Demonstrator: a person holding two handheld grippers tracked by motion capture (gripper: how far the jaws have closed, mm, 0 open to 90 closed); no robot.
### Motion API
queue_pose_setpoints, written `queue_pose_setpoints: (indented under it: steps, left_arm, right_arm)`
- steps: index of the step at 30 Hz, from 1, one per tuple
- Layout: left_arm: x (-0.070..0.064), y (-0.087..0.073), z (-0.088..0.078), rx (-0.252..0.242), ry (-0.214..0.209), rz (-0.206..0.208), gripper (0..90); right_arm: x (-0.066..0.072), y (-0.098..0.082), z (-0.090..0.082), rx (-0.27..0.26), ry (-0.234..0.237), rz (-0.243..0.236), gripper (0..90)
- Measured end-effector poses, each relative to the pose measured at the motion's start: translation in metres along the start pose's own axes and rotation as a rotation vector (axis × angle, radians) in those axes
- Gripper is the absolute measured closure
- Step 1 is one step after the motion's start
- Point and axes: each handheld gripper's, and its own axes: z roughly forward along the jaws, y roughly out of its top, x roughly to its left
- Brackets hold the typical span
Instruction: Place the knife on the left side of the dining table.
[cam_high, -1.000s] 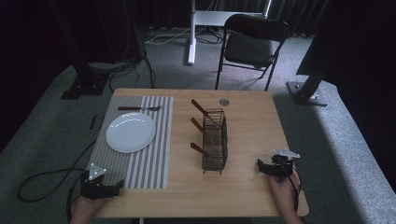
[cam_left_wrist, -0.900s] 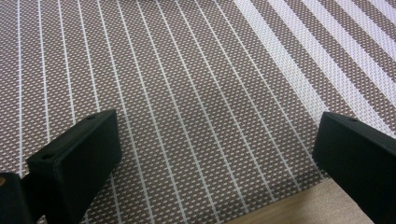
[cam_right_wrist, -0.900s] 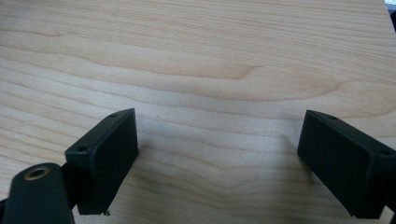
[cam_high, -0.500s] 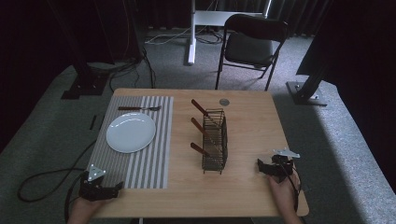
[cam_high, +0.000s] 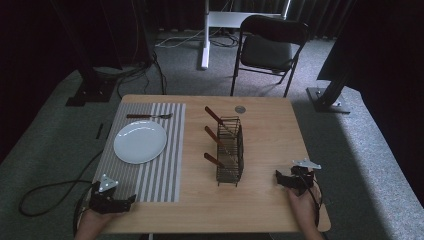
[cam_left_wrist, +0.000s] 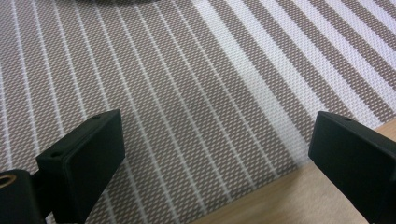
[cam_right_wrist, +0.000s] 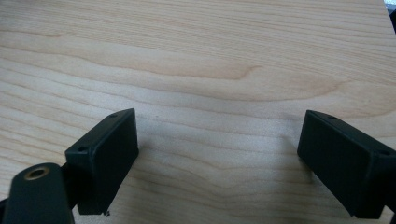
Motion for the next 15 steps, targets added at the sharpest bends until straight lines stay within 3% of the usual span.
queue_pose_setpoints:
  steps: [15]
  left_arm:
    - [-0.025, 0.031, -0.004, -0.055, -0.102, 0.047, 3.9]
  right_arm:
    - [0.000, 0.000, 0.000, 0.000, 0.000, 0.001, 11.7]
